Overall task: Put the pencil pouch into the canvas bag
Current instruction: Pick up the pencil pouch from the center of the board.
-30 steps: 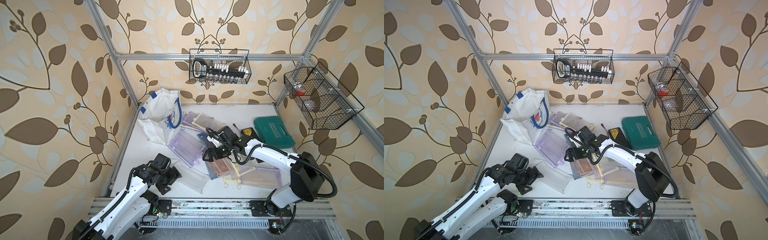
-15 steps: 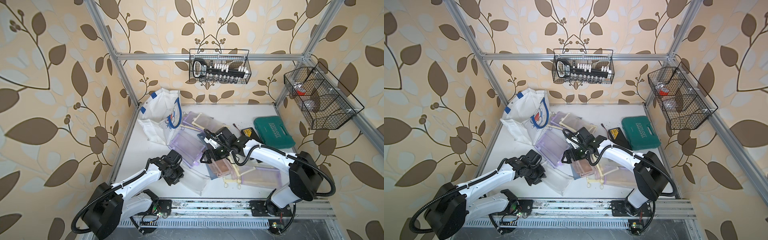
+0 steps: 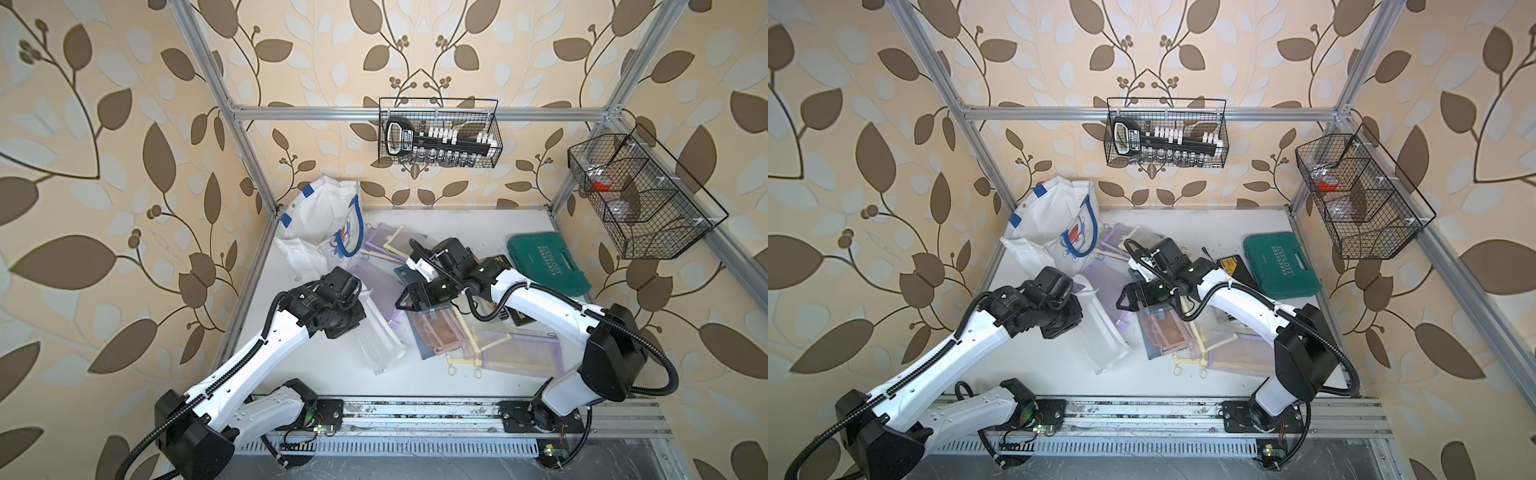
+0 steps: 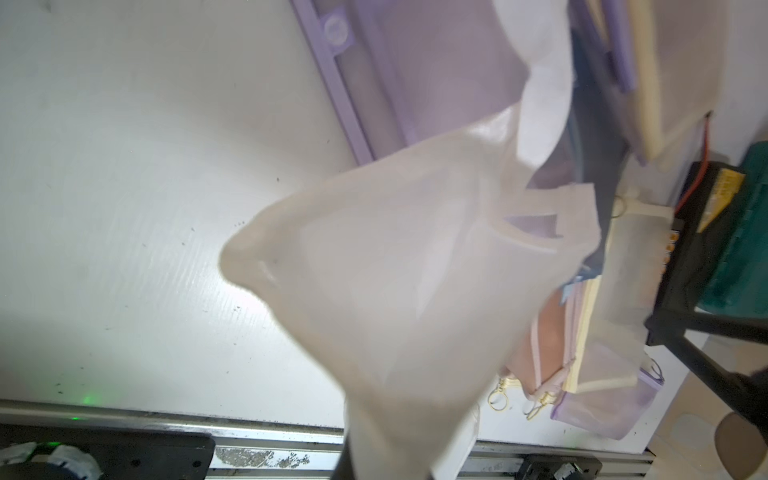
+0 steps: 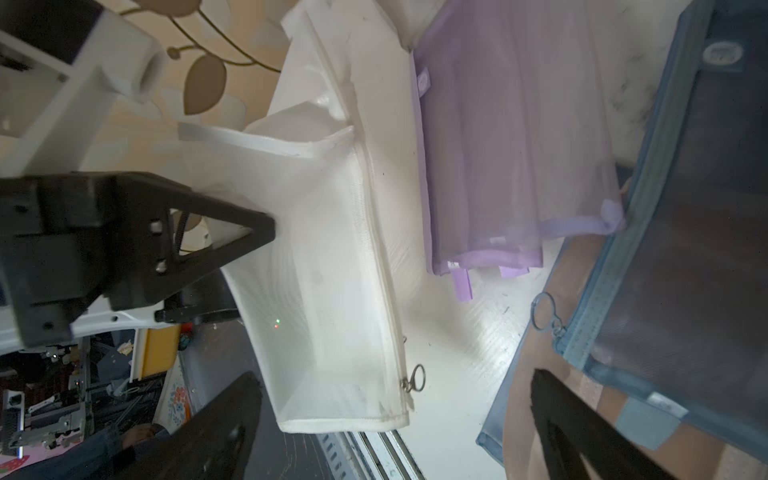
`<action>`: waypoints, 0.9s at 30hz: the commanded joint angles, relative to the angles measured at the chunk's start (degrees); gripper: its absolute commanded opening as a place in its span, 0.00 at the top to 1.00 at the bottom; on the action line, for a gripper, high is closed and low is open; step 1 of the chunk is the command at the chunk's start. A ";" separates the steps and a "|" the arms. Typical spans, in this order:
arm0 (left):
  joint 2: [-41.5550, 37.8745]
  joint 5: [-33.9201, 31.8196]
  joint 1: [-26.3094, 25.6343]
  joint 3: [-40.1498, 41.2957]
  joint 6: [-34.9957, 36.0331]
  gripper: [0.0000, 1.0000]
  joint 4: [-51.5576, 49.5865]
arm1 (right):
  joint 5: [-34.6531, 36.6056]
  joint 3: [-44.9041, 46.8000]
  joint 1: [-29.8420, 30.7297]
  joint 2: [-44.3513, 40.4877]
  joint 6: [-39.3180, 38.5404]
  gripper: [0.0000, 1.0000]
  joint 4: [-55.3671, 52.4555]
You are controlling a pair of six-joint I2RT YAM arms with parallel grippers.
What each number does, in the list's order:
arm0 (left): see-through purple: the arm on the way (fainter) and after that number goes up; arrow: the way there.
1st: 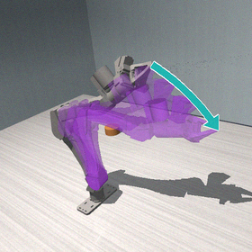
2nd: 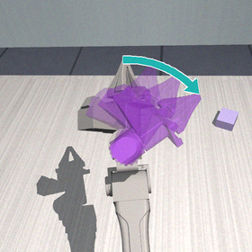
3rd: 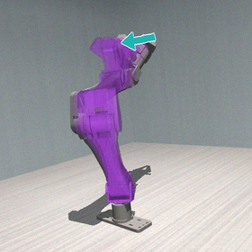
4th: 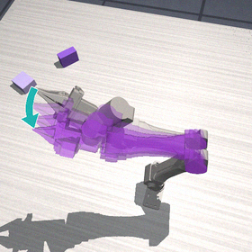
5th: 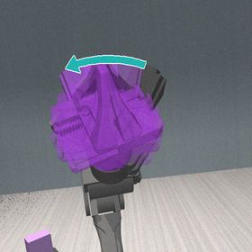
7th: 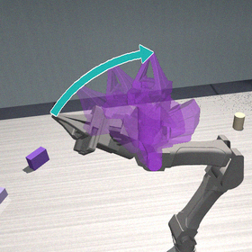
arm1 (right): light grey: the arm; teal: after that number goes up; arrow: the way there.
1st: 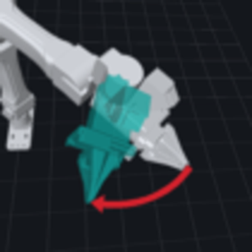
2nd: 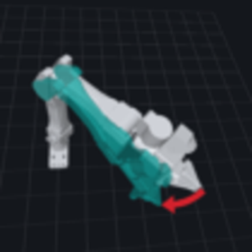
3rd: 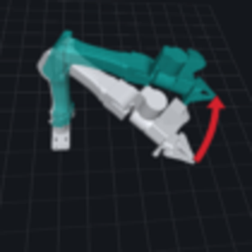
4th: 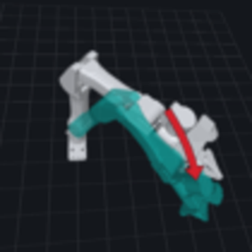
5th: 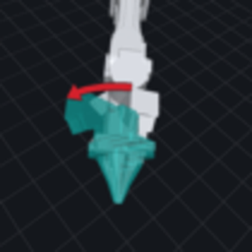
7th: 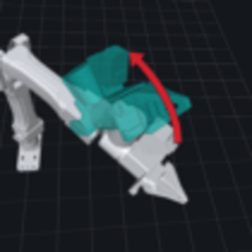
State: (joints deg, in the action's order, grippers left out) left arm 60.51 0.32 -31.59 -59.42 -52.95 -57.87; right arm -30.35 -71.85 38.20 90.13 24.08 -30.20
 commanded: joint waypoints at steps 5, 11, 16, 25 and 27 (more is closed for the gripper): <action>5.53 -11.07 -0.53 -18.64 17.63 1.00 -14.36 | -0.81 -4.02 -7.81 -3.88 1.44 0.00 -3.37; 12.64 -22.35 -0.41 -37.36 33.61 1.00 -6.29 | 0.38 -7.16 -9.35 -4.08 0.79 0.00 -5.46; 25.31 -30.83 2.27 -55.33 49.60 1.00 -2.13 | 1.32 -7.25 -9.32 -5.06 -0.07 0.00 -6.63; 35.95 -30.01 12.36 -69.66 67.88 1.00 16.09 | 1.78 -6.54 -9.36 -6.63 -0.12 0.00 -6.78; 37.52 -30.76 13.06 -70.28 72.37 1.00 20.24 | 1.86 -6.89 -9.33 -6.38 -0.30 0.00 -7.06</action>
State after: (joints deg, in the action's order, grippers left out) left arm 97.97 -27.81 -18.85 -126.67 9.34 -47.77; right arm -29.28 -77.73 28.75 84.44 24.82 -35.81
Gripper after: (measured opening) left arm 0.046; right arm 0.995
